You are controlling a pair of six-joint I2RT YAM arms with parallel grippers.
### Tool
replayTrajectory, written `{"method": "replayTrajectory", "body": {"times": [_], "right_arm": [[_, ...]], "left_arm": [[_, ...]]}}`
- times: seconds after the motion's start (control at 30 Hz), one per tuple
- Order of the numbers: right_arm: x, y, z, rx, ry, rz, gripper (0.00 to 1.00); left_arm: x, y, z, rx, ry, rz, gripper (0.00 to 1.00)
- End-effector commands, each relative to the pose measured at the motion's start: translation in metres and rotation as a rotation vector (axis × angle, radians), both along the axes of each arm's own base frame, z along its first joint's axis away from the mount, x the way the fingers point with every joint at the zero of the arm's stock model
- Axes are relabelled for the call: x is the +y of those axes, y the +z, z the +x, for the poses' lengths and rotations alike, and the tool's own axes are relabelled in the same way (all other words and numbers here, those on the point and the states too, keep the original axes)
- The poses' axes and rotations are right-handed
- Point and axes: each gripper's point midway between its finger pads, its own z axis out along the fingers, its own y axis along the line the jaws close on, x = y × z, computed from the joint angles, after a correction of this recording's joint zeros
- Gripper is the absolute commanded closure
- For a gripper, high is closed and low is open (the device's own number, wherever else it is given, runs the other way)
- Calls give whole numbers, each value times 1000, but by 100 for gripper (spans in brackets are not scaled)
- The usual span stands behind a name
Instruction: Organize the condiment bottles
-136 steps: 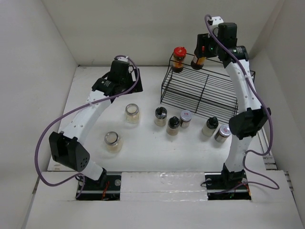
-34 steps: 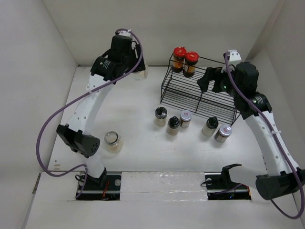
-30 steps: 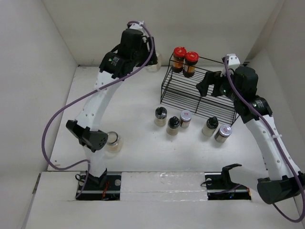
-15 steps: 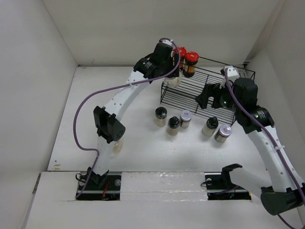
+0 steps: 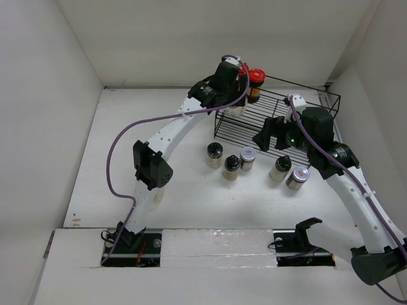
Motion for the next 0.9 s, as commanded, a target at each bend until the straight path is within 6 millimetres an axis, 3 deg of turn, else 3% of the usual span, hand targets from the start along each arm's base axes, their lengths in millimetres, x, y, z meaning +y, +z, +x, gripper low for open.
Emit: {"method": "replayTrajectory", "body": {"times": [0.0,0.13,0.17,0.3,0.47,0.7,0.8,0.87], "right_arm": [[8,11,2,-42,17,24,0],[10,7,1,-35,18,17,0],[10,7,1,-35,18,17,0],[9,4,4,-28,8,10,0],[10,15,6,-48,8,18,0],[10,18,14,-58,8,-1,0],[7,19,19,-59,-13,-6,0],[7,25,20,-78,-13,1,1]], "left_arm": [[0,25,5,-86,22,-12,68],[2,6,10,-74,34,42,58],[1,7,9,-84,48,53,48],[-4,-4,8,-77,38,79,30],[-10,-1,11,-90,30,59,19],[-11,22,10,-124,30,10,10],[-5,49,3,-153,36,-29,6],[1,81,-4,-199,39,-72,2]]}}
